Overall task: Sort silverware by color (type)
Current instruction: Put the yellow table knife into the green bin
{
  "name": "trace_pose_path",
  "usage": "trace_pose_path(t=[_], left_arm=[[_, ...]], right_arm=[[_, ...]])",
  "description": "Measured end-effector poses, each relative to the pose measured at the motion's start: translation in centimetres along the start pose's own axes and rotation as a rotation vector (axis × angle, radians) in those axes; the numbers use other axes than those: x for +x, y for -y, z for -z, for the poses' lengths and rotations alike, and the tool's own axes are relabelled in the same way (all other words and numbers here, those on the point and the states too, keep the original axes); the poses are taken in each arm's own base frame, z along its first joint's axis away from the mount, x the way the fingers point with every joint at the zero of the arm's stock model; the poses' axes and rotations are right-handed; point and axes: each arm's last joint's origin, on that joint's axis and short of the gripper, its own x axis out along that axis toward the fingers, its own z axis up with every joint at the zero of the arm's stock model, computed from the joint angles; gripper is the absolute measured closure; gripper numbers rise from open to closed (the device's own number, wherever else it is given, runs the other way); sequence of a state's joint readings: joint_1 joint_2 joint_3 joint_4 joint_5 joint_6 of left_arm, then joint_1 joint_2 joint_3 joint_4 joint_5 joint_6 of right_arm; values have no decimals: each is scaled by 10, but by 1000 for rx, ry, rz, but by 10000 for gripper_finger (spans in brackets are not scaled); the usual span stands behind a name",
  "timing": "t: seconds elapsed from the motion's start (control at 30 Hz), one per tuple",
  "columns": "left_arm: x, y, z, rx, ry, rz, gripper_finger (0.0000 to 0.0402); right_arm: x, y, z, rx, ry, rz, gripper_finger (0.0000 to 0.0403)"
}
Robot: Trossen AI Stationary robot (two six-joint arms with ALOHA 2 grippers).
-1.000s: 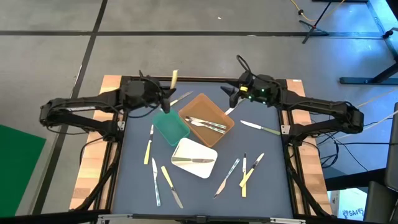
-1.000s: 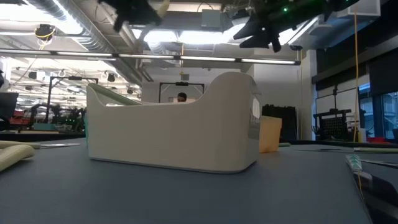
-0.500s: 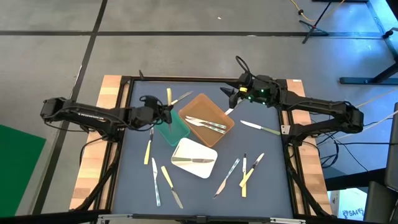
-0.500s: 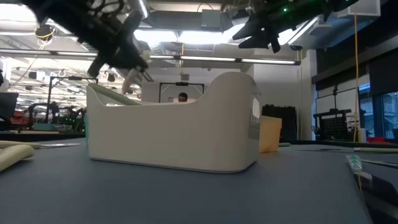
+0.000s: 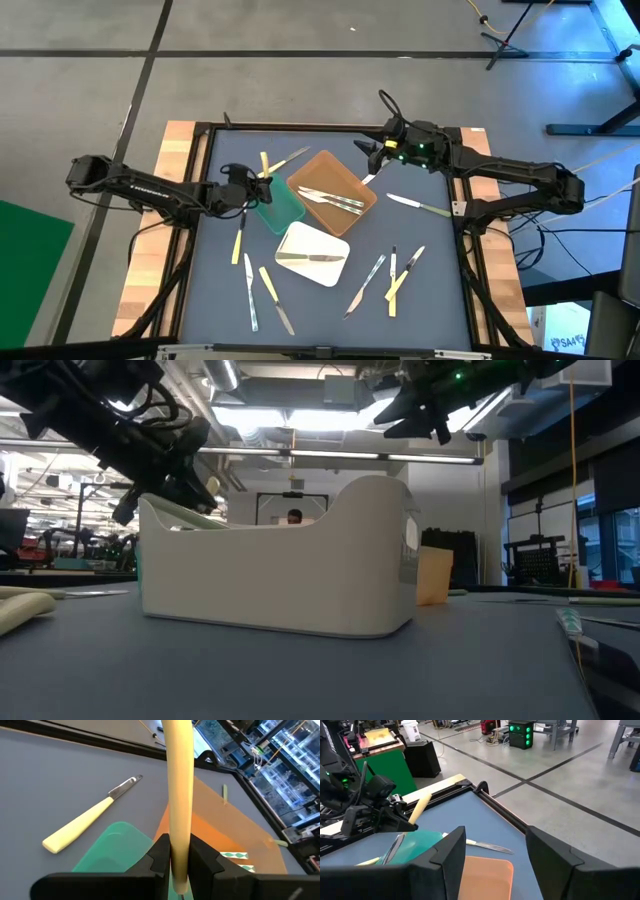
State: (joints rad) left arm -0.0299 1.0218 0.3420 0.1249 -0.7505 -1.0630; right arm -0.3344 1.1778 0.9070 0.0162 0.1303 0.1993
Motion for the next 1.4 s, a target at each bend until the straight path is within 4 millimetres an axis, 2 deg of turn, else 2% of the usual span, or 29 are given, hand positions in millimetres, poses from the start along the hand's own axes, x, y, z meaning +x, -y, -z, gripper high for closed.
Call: trace_pose_path(t=[0.2,0.6,0.93,1.4], left_arm=[[2,-1,2,-4,-2,-10,364],[23,-2,26,-35,-18,-54,364],[32,-8,39,-50,-55,-95,352],[33,-9,41,-55,-59,-104,345]], right_arm=[[0,0,0,0,0,0,207],[0,0,0,0,0,0,207],[0,0,0,0,0,0,207],[0,0,0,0,0,0,207]])
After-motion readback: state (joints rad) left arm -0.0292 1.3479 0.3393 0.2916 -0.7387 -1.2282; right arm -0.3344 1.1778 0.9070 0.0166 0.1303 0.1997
